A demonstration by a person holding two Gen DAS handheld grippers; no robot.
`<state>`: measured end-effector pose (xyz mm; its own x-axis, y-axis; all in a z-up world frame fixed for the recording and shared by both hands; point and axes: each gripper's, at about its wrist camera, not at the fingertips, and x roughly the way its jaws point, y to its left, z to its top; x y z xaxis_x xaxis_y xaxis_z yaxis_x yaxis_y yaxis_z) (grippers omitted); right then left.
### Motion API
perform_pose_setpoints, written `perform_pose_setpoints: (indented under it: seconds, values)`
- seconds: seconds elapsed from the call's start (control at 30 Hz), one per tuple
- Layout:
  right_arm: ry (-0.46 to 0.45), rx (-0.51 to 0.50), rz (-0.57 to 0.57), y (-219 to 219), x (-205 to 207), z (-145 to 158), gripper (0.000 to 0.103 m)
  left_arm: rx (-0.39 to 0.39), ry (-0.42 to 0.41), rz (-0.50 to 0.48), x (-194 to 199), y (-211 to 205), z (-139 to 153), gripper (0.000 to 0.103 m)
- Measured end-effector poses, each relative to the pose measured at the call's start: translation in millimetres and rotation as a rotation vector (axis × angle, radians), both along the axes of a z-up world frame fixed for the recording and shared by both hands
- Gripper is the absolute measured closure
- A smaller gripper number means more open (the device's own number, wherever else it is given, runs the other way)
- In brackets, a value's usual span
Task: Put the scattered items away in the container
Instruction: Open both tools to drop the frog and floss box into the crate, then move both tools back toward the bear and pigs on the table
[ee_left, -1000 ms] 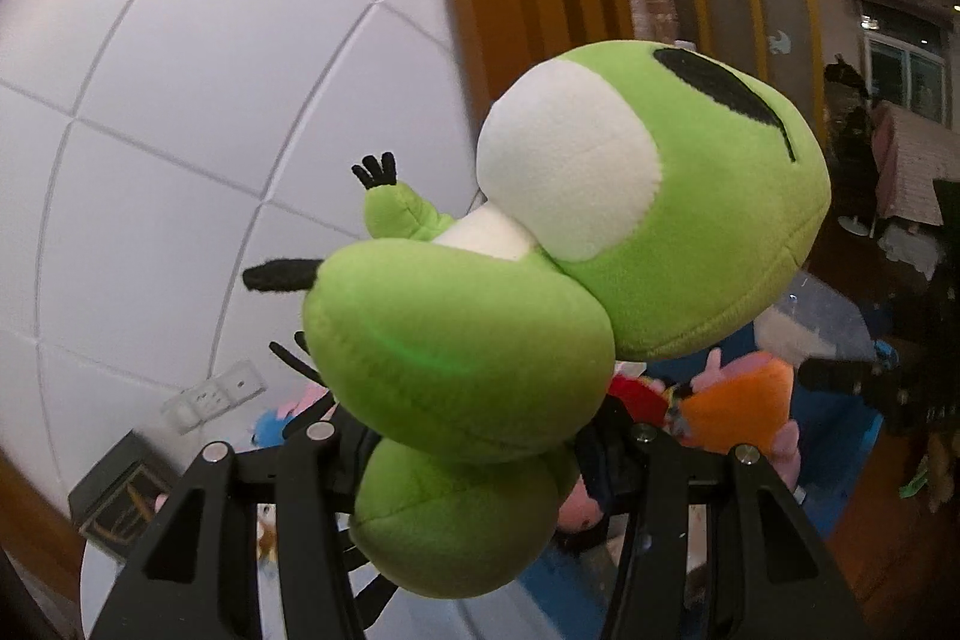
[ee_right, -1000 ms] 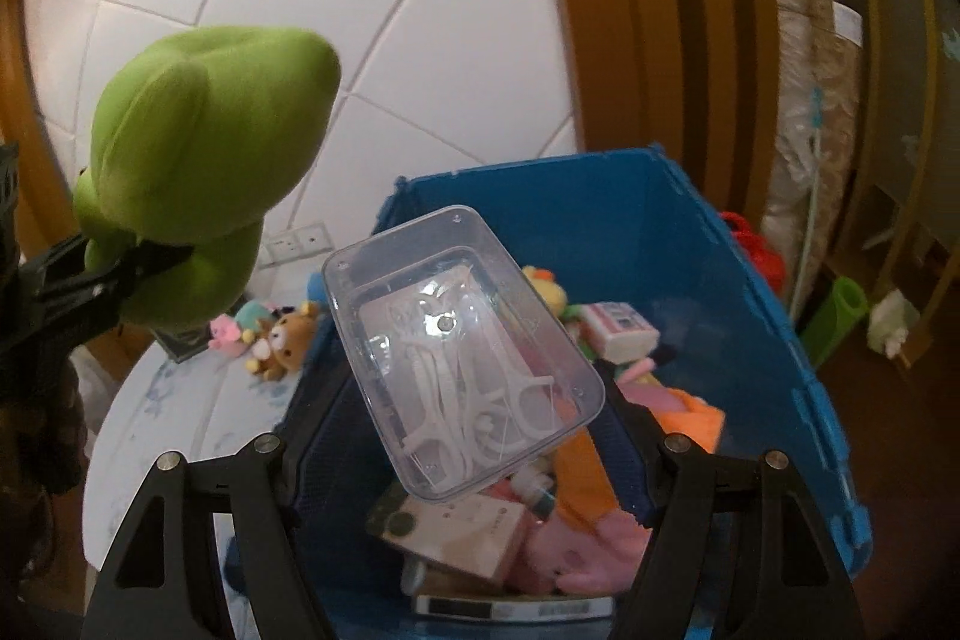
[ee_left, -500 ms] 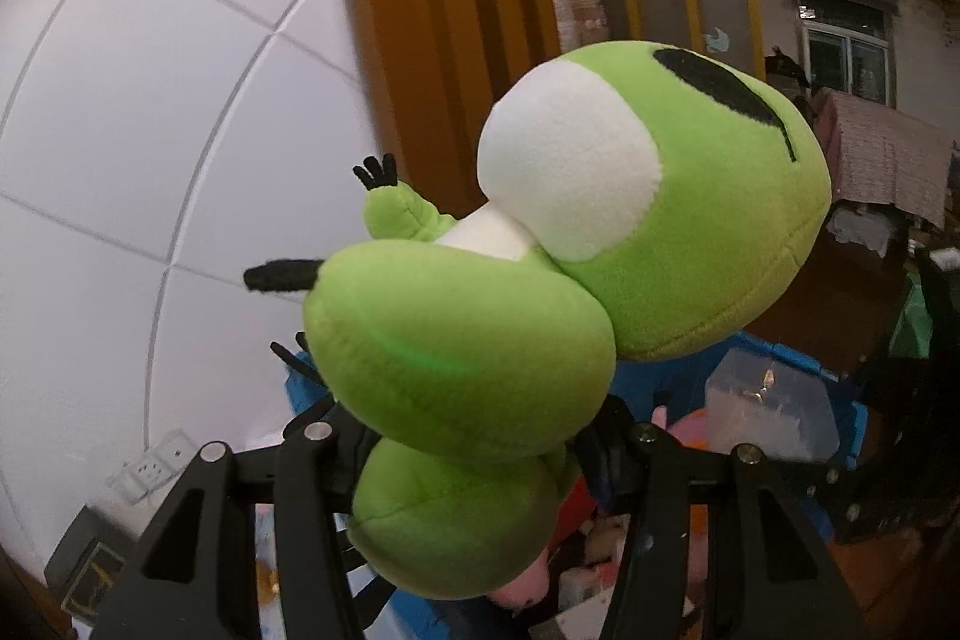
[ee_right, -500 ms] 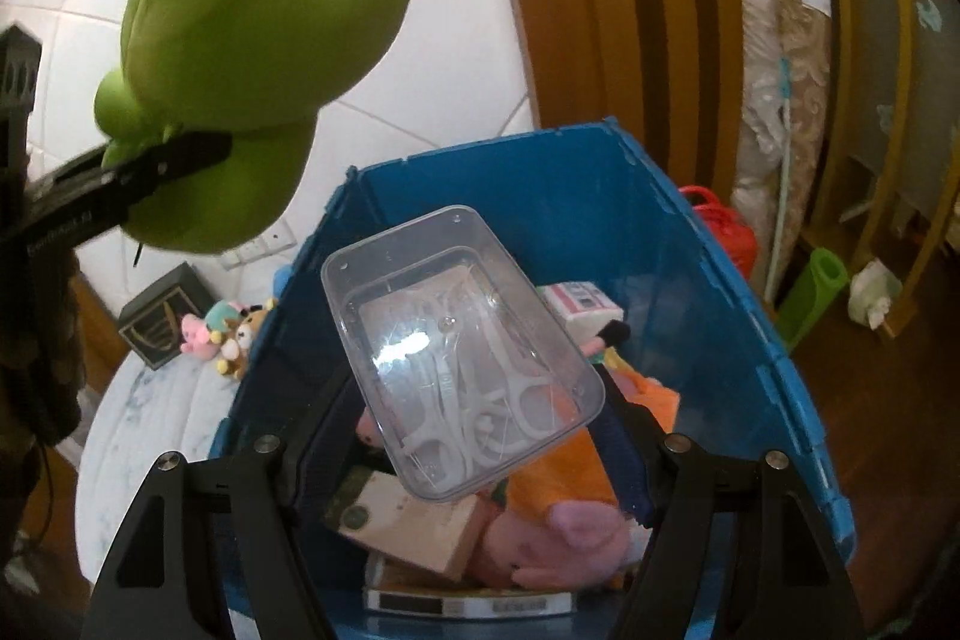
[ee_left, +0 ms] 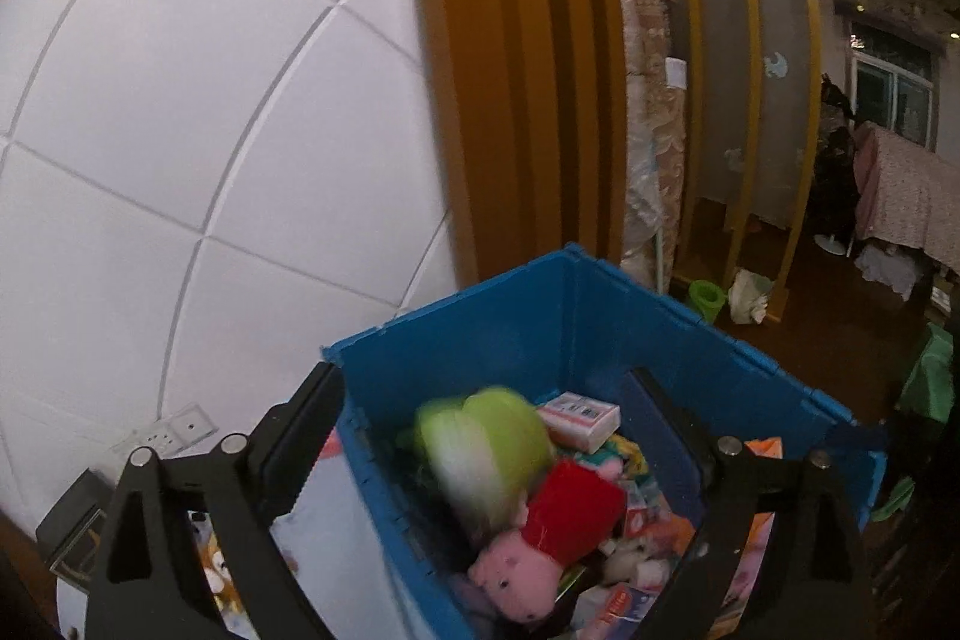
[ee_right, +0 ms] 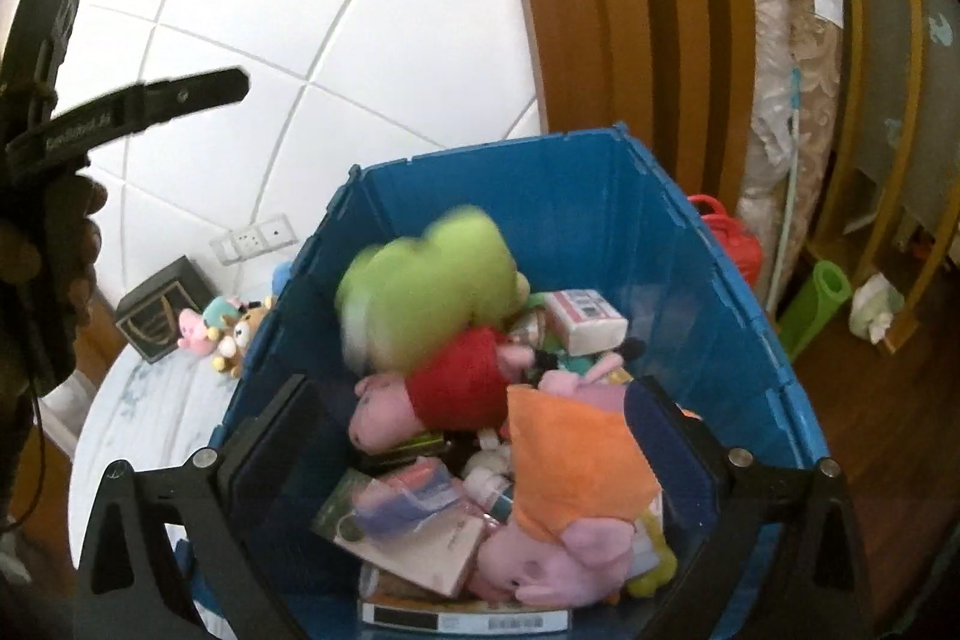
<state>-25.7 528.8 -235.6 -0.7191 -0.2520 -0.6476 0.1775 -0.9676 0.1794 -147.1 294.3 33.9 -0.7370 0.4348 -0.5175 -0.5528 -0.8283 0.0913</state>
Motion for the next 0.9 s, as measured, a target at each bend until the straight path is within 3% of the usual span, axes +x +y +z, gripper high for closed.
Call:
perform_pose_setpoints:
  seconds: [0.4,0.9]
  values:
    - [0.001,0.01,0.114,-56,1,2,0.0,-0.011,-0.036,0.151,21,-113,-26,0.01]
    - [0.032,0.032,0.302,-207,25,19,0.0,-0.025,-0.084,0.412,69,-315,-60,0.01]
